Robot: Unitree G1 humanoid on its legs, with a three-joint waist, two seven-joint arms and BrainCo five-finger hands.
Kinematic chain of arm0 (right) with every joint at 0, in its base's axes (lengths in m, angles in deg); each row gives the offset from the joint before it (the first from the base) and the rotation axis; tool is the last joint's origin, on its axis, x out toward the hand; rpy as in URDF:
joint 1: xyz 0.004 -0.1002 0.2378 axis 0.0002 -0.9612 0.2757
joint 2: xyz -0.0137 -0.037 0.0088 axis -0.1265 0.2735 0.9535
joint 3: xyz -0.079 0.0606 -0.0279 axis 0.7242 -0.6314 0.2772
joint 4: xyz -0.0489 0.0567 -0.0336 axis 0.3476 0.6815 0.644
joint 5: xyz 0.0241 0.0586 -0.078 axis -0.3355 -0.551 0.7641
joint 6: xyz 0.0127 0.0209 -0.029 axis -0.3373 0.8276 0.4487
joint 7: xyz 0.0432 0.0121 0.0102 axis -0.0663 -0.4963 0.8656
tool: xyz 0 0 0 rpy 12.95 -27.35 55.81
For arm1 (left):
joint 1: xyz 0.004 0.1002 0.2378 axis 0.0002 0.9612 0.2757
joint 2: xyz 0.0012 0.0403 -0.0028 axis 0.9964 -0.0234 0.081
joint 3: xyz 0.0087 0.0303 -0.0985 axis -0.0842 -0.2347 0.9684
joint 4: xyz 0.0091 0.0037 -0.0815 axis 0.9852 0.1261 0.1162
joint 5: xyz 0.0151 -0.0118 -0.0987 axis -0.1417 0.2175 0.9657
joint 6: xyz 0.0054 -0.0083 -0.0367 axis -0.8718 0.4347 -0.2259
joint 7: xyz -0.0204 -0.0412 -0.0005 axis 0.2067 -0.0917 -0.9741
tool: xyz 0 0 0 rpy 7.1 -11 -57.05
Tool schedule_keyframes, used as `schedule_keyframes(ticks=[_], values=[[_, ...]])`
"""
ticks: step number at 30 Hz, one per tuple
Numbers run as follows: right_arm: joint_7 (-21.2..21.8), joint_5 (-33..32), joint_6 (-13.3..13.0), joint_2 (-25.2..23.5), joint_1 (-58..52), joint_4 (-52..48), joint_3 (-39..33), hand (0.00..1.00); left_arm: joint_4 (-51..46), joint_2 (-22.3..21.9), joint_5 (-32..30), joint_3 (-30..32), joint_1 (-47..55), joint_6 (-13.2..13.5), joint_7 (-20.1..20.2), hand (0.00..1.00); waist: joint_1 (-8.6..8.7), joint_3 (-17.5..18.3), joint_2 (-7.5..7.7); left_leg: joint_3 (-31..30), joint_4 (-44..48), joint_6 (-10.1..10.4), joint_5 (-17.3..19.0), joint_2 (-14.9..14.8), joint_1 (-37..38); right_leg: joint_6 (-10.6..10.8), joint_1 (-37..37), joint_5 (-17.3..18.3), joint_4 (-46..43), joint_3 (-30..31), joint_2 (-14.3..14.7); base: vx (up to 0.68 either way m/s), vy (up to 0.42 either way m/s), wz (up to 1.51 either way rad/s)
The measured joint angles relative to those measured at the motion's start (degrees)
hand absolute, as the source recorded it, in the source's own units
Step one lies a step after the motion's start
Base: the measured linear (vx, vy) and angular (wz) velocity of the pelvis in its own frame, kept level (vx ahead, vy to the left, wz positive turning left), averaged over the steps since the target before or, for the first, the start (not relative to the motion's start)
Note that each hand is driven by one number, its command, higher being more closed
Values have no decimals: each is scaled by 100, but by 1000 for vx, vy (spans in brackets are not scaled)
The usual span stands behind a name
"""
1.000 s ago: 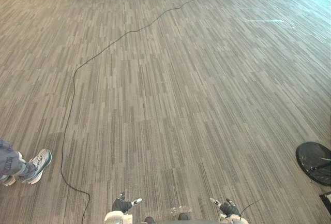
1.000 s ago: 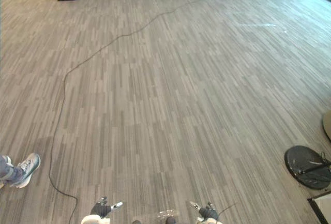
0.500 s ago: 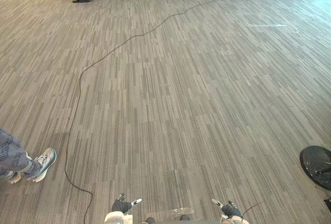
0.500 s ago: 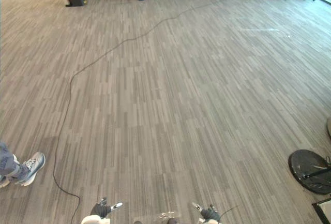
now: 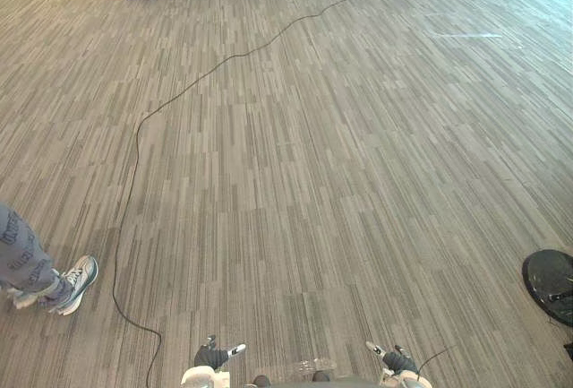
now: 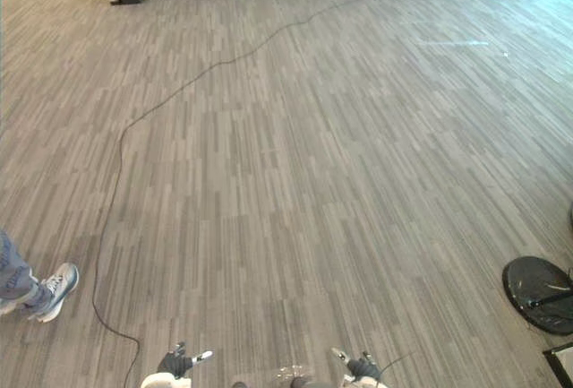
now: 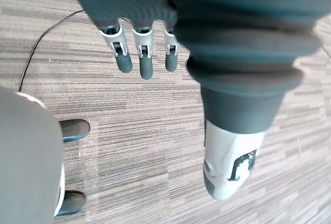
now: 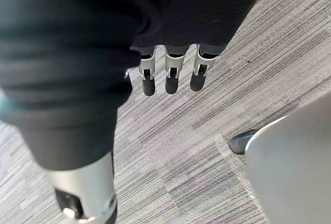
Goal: Pick up cushions and gather them together orderly.
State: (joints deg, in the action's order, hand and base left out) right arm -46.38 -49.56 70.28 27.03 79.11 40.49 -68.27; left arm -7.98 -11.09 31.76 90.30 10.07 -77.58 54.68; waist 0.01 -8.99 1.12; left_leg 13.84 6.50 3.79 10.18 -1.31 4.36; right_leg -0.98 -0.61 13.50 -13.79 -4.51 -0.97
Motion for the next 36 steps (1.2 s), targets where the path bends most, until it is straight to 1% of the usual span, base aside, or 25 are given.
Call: schedule_keyframes(ticks=[1,2,3,5,7,10,12,13,14,15,17,18,19,20,21,24,26,28,29,30,31,32,33,35,36], values=[[-4,-4,10,3,-56,-156,-5,0,-84,-48,11,116,22,-1,-1,0,-12,-15,-6,157,812,36,378,-181,-303,-43,102,225,-334,-14,-4,-58,-89,4],[-4,-11,7,15,-107,-220,-1,0,-111,-86,11,129,32,-2,-1,0,-4,-30,-11,281,1124,40,503,-280,-448,-55,132,344,-418,-46,10,-28,-98,34],[-26,-29,-3,42,-212,-436,20,0,-286,-137,20,301,60,-6,12,0,31,-95,-85,708,2566,15,613,-650,-1016,-111,122,554,-612,-154,-20,22,-43,35],[-54,-31,0,81,-217,-446,51,0,-508,-196,151,350,127,14,-9,0,-8,-107,-131,954,3394,-104,647,-952,-1358,-175,-6,628,-629,-168,-29,150,-3,21],[-89,-34,10,124,-210,-445,186,0,-642,-212,231,342,219,36,-7,0,-13,-112,-129,1095,3653,-42,721,-1128,-1574,-129,-166,731,-591,-185,-115,279,75,8],[-111,-38,24,117,-150,-406,208,0,-673,-207,282,333,198,45,-1,0,-47,-116,-104,1236,2703,-16,649,-962,-1938,64,-454,748,-282,-131,-460,318,156,-8],[-126,-36,30,131,-118,-351,197,0,-661,-198,354,323,166,49,-5,0,-48,-129,-88,1150,1577,-6,67,-639,-2126,235,-702,714,139,-50,-720,403,237,-24],[-131,-34,31,128,-90,-264,195,0,-658,-194,391,308,154,51,-12,0,-69,-135,-75,1027,1099,-49,-437,-499,-2194,290,-870,684,385,1,-830,483,300,-42],[-130,-12,46,121,-99,-149,201,0,-648,-198,430,257,153,57,-22,0,-108,-135,-21,1004,1008,-190,-823,-366,-2113,369,-956,640,520,107,-912,711,416,-39],[-111,17,70,29,-77,-161,191,0,-562,-98,441,221,57,47,-19,0,-57,-85,92,1097,1075,-489,-638,-186,-2065,419,-923,451,400,273,-1128,524,294,-27],[-102,27,69,-61,-86,-178,176,0,-500,-4,442,214,36,41,-5,0,-49,-62,222,1171,1238,-621,-371,-115,-1963,502,-806,213,-42,434,-1220,524,292,-5],[-79,21,72,-69,-82,-180,150,0,-404,103,440,83,-22,27,-10,0,-42,-97,320,1169,1159,-665,-160,4,-1601,709,-463,-107,-1187,584,-1274,635,357,-1],[-73,24,64,-70,-78,-189,138,0,-373,143,440,16,-22,25,-3,0,-24,-109,334,1137,1083,-668,-114,45,-1462,756,-331,-264,-1605,611,-1283,545,294,4],[-65,23,52,-62,-78,-200,135,0,-291,201,440,-130,-27,16,0,0,19,-115,347,1059,850,-634,31,132,-1069,918,50,-607,-2704,685,-1286,414,179,14],[-53,13,19,-52,-71,-209,149,0,-243,244,436,-246,-31,1,24,0,55,-138,321,1012,708,-634,97,181,-736,932,427,-568,-3719,692,-1308,400,145,18],[-12,9,-41,-15,-51,-454,236,0,-121,221,390,-440,-84,0,60,0,100,-194,230,947,156,-617,141,179,248,667,1430,-78,-4884,187,-1236,503,105,16],[6,7,-64,5,51,-460,233,0,-36,209,379,-535,-136,-7,65,0,135,-230,188,952,-9,-616,141,103,597,506,1846,226,-4500,-111,-1118,383,-5,15],[40,7,-91,15,105,-612,236,0,-38,126,364,-526,-195,-4,66,0,151,-316,76,1001,-158,-614,142,-62,967,351,2279,300,-3356,-515,-851,458,-130,11],[54,10,-106,20,164,-617,247,0,-35,100,339,-529,-196,0,69,0,178,-338,41,999,-229,-599,151,-121,1085,313,2391,114,-2571,-606,-701,519,-209,22],[55,14,-103,21,190,-582,332,0,-23,114,328,-535,-164,5,81,0,224,-321,121,930,-313,-519,195,-31,1145,292,2449,-474,-1308,-585,-581,462,-193,34],[66,9,-104,22,195,-536,384,0,-19,148,321,-520,-181,10,89,0,275,-345,286,818,-388,-432,244,114,1310,122,2451,-1166,-733,-442,-576,498,-193,26],[78,17,-105,116,314,-510,360,0,100,41,310,-394,-290,-2,74,0,294,-441,87,702,-445,-282,330,-34,1505,-76,2460,-1367,-994,-391,-399,484,-162,-8],[80,36,-93,235,402,-508,370,0,157,-65,222,-337,-331,1,88,0,276,-444,-81,694,-425,-76,208,-143,1516,-148,2506,-1120,-1198,-371,-319,549,-207,-26],[103,56,-86,238,367,-537,273,0,185,-206,167,-327,-369,-1,95,0,312,-465,-175,656,-190,258,-63,-226,1611,-243,2501,-581,-1671,-370,-283,473,-232,-12],[113,63,-41,225,301,-606,257,0,140,-325,107,-202,-392,-8,108,0,367,-467,-216,522,1143,342,-110,-589,1239,-246,2141,-269,-1657,-436,-171,431,-240,5]])
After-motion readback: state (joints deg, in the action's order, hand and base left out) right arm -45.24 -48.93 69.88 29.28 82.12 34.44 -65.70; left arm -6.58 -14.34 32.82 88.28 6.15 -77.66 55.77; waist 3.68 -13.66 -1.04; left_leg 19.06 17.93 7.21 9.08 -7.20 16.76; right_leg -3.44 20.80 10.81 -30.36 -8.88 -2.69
